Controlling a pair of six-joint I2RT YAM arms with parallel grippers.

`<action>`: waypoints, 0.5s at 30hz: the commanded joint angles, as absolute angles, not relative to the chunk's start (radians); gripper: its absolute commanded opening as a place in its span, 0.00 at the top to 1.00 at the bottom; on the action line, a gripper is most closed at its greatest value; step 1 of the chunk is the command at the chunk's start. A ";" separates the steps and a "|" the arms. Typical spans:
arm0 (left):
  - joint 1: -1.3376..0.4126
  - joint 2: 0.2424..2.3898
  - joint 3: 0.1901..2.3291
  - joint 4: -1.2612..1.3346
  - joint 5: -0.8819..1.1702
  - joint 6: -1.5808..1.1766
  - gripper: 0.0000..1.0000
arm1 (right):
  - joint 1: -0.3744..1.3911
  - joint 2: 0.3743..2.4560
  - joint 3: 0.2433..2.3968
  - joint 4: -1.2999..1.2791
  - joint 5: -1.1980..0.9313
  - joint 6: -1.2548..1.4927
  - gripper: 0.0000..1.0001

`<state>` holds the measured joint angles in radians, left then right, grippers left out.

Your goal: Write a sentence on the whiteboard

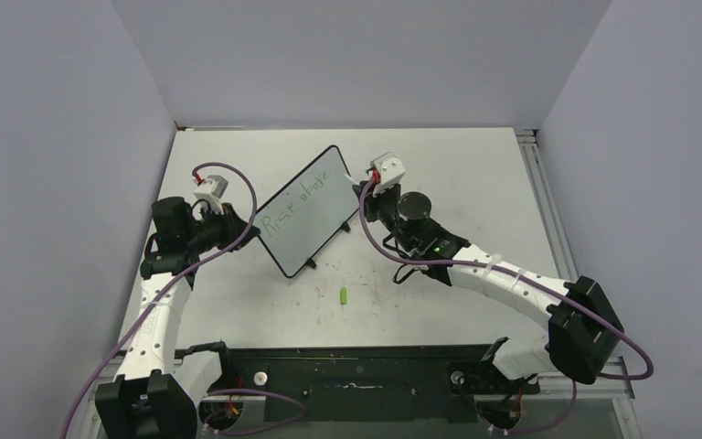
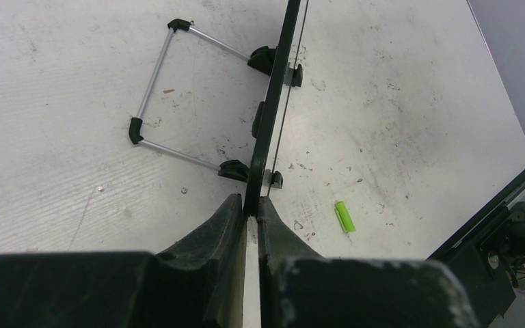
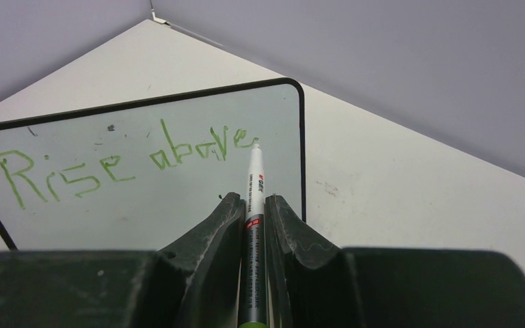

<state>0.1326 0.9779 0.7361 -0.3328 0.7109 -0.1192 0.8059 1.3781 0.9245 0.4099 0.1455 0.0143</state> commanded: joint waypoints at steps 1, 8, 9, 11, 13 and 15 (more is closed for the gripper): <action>0.127 0.949 0.775 -0.302 0.708 -0.127 1.00 | 0.816 1.320 0.896 0.402 0.084 0.066 0.95; 0.115 0.937 0.770 -0.302 0.701 -0.130 1.00 | 0.924 1.351 0.894 0.391 0.080 0.068 0.95; 0.114 0.937 0.771 -0.301 0.697 -0.130 1.00 | 0.939 1.361 0.896 0.393 0.084 0.068 0.95; 0.114 0.936 0.772 -0.304 0.692 -0.130 1.00 | 0.962 1.383 0.897 0.407 0.086 0.076 0.95; 0.112 0.936 0.770 -0.304 0.688 -0.132 1.00 | 0.972 1.404 0.902 0.426 0.068 0.094 0.95; 0.111 0.935 0.772 -0.304 0.684 -0.132 1.00 | 0.981 1.427 0.910 0.438 0.051 0.104 0.95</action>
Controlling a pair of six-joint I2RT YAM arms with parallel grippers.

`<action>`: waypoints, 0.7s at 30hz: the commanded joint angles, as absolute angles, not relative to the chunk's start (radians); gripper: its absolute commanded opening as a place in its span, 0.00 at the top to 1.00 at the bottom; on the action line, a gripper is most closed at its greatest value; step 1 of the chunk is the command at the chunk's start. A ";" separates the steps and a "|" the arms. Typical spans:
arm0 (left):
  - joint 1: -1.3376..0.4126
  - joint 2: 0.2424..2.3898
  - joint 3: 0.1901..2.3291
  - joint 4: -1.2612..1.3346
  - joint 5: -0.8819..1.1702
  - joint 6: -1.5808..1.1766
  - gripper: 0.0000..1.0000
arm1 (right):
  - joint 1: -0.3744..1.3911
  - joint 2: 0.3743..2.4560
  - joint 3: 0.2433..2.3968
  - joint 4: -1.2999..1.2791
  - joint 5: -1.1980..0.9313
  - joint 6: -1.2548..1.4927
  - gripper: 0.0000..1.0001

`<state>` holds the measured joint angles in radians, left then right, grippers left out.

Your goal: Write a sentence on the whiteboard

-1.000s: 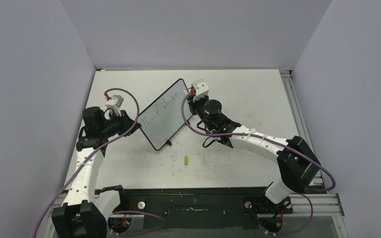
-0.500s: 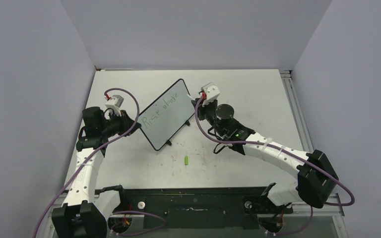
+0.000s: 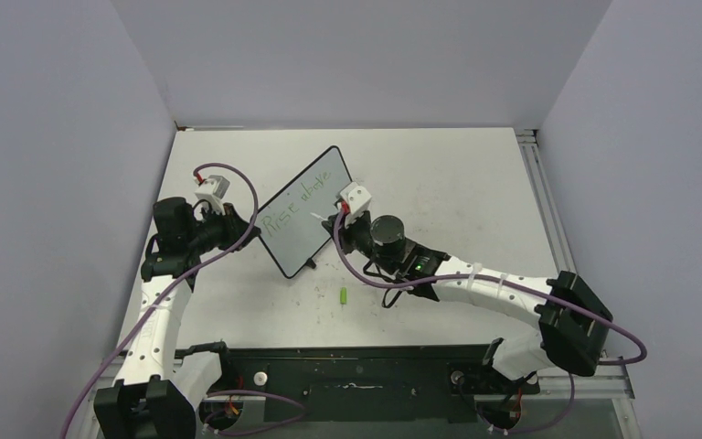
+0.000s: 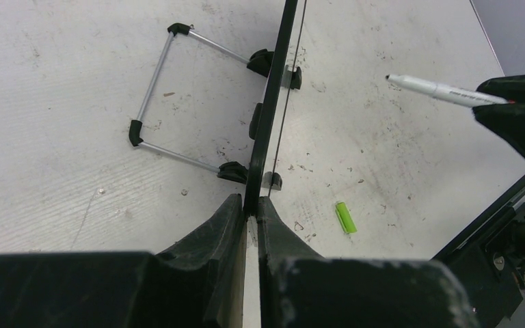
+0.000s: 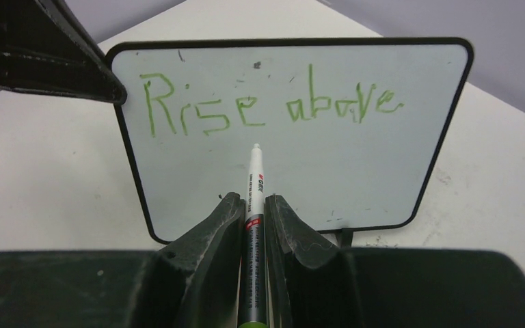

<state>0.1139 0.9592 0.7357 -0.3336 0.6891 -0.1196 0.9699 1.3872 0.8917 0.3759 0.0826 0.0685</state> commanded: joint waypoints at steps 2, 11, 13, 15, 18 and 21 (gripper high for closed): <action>0.109 0.936 0.773 -0.305 0.678 -0.132 1.00 | 0.989 1.451 0.917 0.447 0.043 0.112 0.95; 0.109 0.942 0.777 -0.305 0.676 -0.129 1.00 | 1.029 1.512 0.933 0.458 0.008 0.122 0.95; 0.109 0.942 0.778 -0.305 0.675 -0.129 1.00 | 1.047 1.531 0.939 0.460 0.018 0.116 0.95; 0.110 0.942 0.778 -0.305 0.675 -0.129 1.00 | 1.065 1.552 0.944 0.467 0.035 0.107 0.95; 0.110 0.941 0.777 -0.306 0.676 -0.129 1.00 | 1.097 1.588 0.954 0.472 0.059 0.091 0.95; 0.109 0.940 0.777 -0.306 0.675 -0.129 1.00 | 1.121 1.614 0.959 0.488 0.072 0.081 0.95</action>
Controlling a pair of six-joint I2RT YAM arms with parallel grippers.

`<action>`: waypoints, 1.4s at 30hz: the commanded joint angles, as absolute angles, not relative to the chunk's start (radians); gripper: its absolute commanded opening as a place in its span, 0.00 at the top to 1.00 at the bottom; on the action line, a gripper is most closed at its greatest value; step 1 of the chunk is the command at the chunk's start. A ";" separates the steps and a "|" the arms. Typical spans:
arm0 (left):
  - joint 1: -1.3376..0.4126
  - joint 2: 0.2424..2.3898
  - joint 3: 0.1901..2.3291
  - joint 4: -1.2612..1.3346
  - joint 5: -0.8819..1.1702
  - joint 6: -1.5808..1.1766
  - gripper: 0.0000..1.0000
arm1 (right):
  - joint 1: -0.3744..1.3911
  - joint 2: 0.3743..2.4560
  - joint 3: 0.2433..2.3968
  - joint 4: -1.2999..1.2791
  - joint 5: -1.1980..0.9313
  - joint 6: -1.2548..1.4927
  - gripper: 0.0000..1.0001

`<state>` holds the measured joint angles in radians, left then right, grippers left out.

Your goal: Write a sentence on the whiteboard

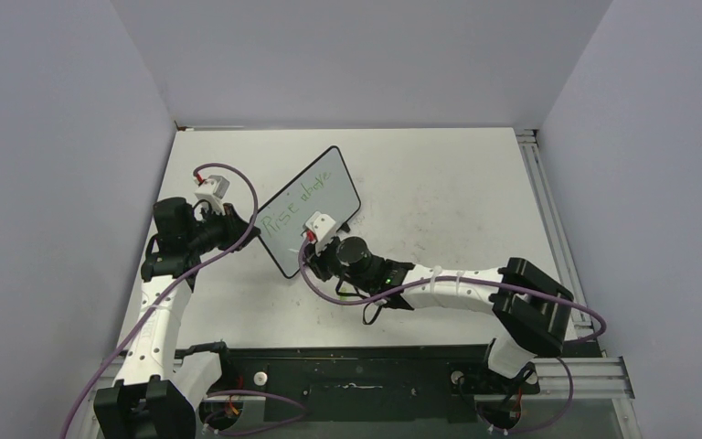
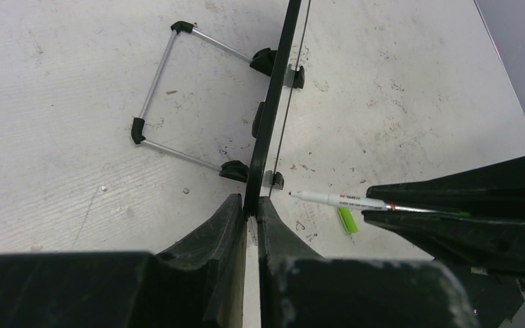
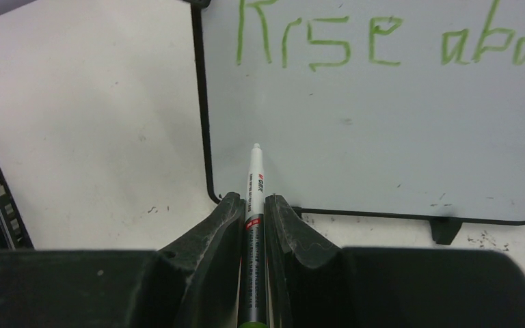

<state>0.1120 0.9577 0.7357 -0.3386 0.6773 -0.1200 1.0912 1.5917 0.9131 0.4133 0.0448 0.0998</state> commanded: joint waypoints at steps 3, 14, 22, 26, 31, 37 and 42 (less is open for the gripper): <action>0.108 0.939 0.777 -0.307 0.678 -0.129 1.00 | 1.143 1.635 0.970 0.488 0.090 0.069 0.95; 0.109 0.936 0.776 -0.305 0.678 -0.129 1.00 | 1.169 1.654 0.964 0.532 0.175 0.060 0.95; 0.108 0.936 0.776 -0.305 0.681 -0.130 1.00 | 1.170 1.684 0.987 0.527 0.168 0.058 0.95; 0.108 0.936 0.776 -0.305 0.681 -0.130 1.00 | 1.170 1.695 0.993 0.526 0.174 0.058 0.95; 0.107 0.936 0.775 -0.305 0.681 -0.130 1.00 | 1.172 1.713 1.004 0.521 0.191 0.052 0.95; 0.108 0.936 0.775 -0.305 0.683 -0.130 1.00 | 1.177 1.715 0.996 0.508 0.202 0.047 0.95; 0.108 0.933 0.775 -0.304 0.684 -0.132 1.00 | 1.185 1.720 0.988 0.496 0.204 0.051 0.95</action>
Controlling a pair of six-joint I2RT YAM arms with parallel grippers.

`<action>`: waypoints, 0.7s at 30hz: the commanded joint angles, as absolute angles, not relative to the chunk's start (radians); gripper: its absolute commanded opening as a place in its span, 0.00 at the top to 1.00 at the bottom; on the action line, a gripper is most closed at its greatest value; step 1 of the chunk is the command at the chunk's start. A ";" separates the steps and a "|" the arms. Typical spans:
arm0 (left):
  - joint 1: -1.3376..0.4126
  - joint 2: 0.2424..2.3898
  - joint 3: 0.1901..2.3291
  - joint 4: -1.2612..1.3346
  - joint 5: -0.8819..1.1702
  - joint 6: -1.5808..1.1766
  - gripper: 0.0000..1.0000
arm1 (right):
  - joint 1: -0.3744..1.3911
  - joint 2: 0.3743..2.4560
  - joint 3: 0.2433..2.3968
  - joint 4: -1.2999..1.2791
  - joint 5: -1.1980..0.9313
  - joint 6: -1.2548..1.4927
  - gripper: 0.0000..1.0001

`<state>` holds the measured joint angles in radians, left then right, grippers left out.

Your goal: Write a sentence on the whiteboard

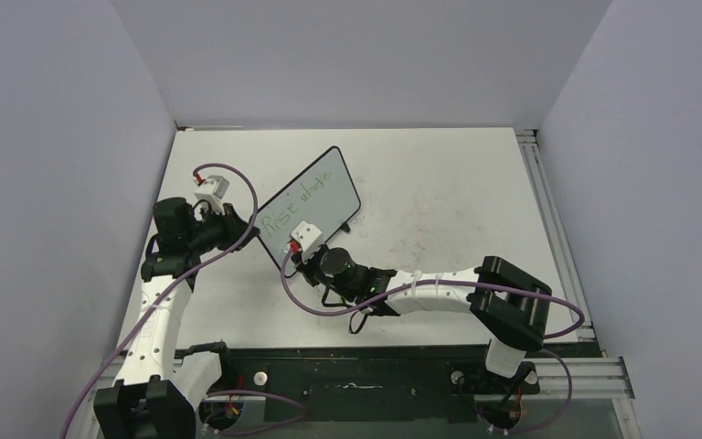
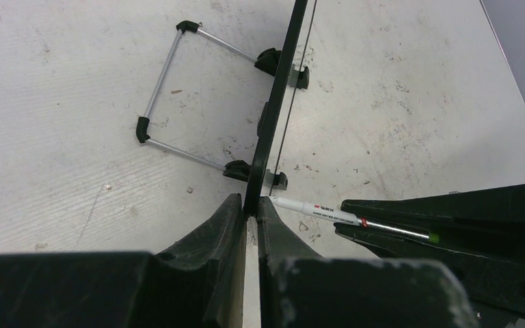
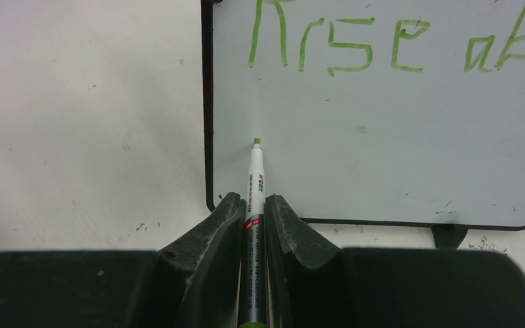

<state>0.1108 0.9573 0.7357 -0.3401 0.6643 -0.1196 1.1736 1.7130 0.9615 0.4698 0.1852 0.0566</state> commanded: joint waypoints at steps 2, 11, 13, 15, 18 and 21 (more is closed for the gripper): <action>0.108 0.933 0.774 -0.305 0.684 -0.132 1.00 | 1.188 1.722 0.985 0.491 0.205 0.053 0.95; 0.108 0.930 0.775 -0.304 0.687 -0.132 1.00 | 1.202 1.721 0.961 0.474 0.225 0.064 0.95; 0.107 0.928 0.773 -0.304 0.686 -0.133 1.00 | 1.203 1.722 0.955 0.472 0.230 0.064 0.95; 0.107 0.928 0.773 -0.303 0.686 -0.133 1.00 | 1.203 1.722 0.950 0.472 0.233 0.067 0.95; 0.107 0.927 0.772 -0.304 0.687 -0.133 1.00 | 1.203 1.727 0.947 0.468 0.237 0.067 0.95; 0.106 0.927 0.773 -0.304 0.686 -0.133 1.00 | 1.204 1.730 0.942 0.468 0.237 0.067 0.95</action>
